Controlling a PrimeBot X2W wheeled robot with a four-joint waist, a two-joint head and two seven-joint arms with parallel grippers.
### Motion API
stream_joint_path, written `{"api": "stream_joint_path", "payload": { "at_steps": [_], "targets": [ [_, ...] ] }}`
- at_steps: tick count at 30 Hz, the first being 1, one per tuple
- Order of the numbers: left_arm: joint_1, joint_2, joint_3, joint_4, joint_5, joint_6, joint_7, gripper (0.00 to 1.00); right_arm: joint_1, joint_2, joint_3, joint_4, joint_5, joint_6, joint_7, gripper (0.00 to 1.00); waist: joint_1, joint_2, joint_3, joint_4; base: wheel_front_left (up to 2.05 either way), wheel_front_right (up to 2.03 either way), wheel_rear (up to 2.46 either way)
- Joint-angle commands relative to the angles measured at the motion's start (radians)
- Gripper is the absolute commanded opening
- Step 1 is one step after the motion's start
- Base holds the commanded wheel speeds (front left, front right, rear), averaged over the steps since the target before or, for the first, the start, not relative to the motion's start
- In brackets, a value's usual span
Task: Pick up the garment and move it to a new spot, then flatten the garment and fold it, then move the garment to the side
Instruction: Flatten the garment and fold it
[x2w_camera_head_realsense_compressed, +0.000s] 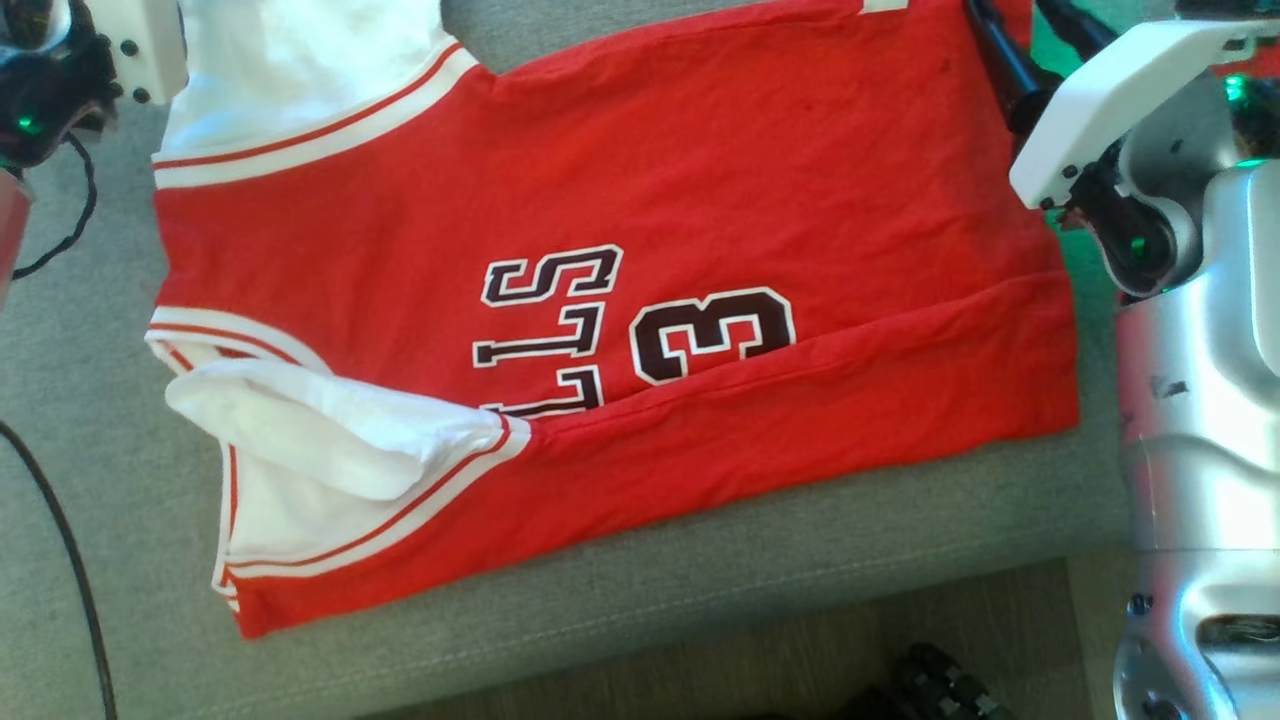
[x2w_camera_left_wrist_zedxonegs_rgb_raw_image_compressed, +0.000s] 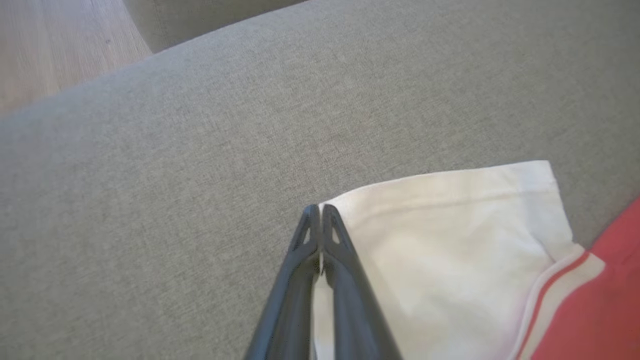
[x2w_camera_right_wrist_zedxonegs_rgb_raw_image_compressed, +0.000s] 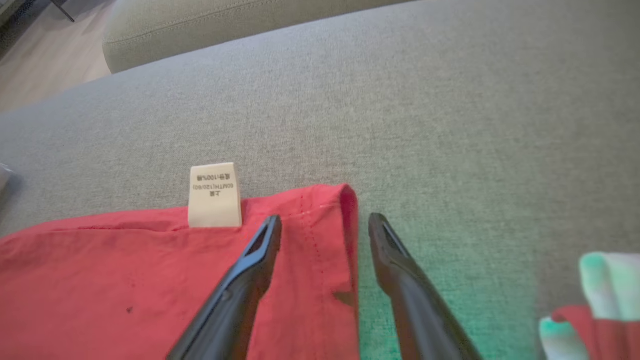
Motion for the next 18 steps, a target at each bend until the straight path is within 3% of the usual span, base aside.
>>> {"api": "stream_joint_path", "payload": {
  "at_steps": [1,4,5,12,14,18],
  "targets": [
    [-0.063,0.056,0.029,-0.019,-0.007,-0.006,-0.01,0.0,-0.036,0.013,0.016,-0.023,-0.006,0.0,-0.002,0.74,0.0,0.0,0.0,0.004,0.0,0.0,0.0],
    [-0.068,0.055,0.015,-0.014,-0.015,-0.006,-0.019,0.0,-0.052,0.013,0.019,0.005,-0.015,0.0,-0.007,0.44,0.0,0.0,0.0,0.011,0.0,0.0,0.0],
    [-0.071,0.054,0.01,-0.012,-0.017,-0.006,-0.022,0.0,-0.058,0.013,0.021,0.012,-0.02,0.0,-0.009,0.38,0.0,0.0,0.001,0.013,0.0,0.0,0.0],
    [-0.084,0.047,-0.021,0.005,-0.033,-0.006,-0.043,0.0,-0.091,0.013,0.013,0.051,-0.049,0.0,-0.028,0.22,0.0,0.0,-0.003,0.024,0.0,0.0,0.0],
    [-0.089,0.046,-0.03,0.008,-0.038,-0.006,-0.048,0.0,-0.101,0.013,0.007,0.061,-0.062,0.0,-0.03,0.05,0.0,0.0,-0.003,0.028,0.0,0.0,0.0],
    [-0.097,0.045,-0.043,0.013,-0.046,-0.006,-0.057,0.0,-0.118,0.013,-0.007,0.071,-0.087,0.0,-0.038,0.0,0.0,0.0,-0.002,0.033,0.0,0.0,0.0]
  ]
}}
